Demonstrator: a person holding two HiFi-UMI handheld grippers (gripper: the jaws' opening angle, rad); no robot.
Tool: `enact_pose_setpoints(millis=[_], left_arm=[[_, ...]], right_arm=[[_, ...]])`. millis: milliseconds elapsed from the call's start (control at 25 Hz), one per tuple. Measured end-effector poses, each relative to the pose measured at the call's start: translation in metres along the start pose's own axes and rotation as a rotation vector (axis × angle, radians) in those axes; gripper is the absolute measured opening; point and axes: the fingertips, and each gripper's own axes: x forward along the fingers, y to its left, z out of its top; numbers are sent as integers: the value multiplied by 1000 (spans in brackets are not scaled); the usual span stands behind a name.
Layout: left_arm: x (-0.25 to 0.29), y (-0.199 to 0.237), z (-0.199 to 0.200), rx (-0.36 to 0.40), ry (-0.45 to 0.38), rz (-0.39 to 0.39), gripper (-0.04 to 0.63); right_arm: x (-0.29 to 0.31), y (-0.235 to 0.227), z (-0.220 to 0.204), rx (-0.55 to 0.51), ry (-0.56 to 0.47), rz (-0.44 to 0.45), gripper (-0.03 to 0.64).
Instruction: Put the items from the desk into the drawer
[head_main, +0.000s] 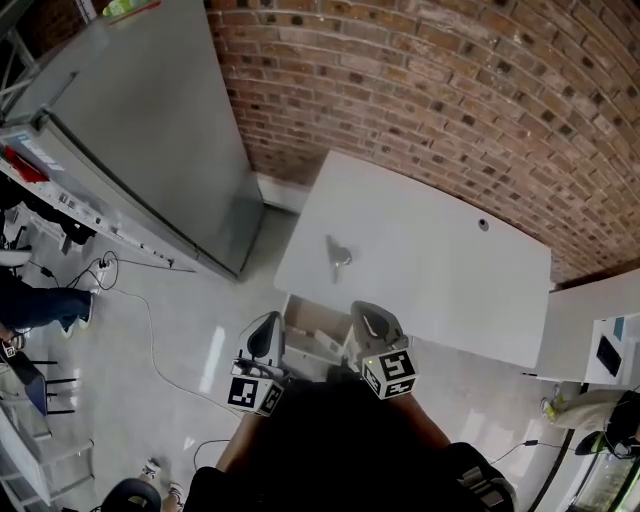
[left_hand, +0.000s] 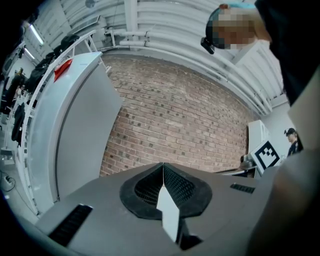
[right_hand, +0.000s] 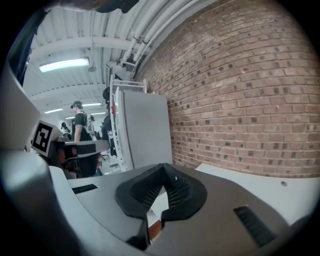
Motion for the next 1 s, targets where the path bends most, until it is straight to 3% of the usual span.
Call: enact_pose_setpoints(millis=[120,280,440,520,560,840,1000], left_arm=[[4,-8,13,-28,-49,-20,5],[-1,-6,-2,-12,9,-6,5],[-3,-9,-4,7,14,-8,5],[-4,-8,-4,4,11,0,5],[-3,-9,-2,-3,-2,-3,5],[2,-14,6,-8,-40,9,5],[5,-18,-2,7,5,43,5]], right_arm=[[-14,0,13,-8,-30,-15,0],[-20,2,14,-5,-41,-13,0],[-20,0,12,9,-50,-19,13],[-17,-2,8,19,-35,-21,178],[-16,-4,6,19,-27,-24,190],[-12,-14,-2,9,-1,-20,190],[-5,-26,-17,-5,52,-9,190]])
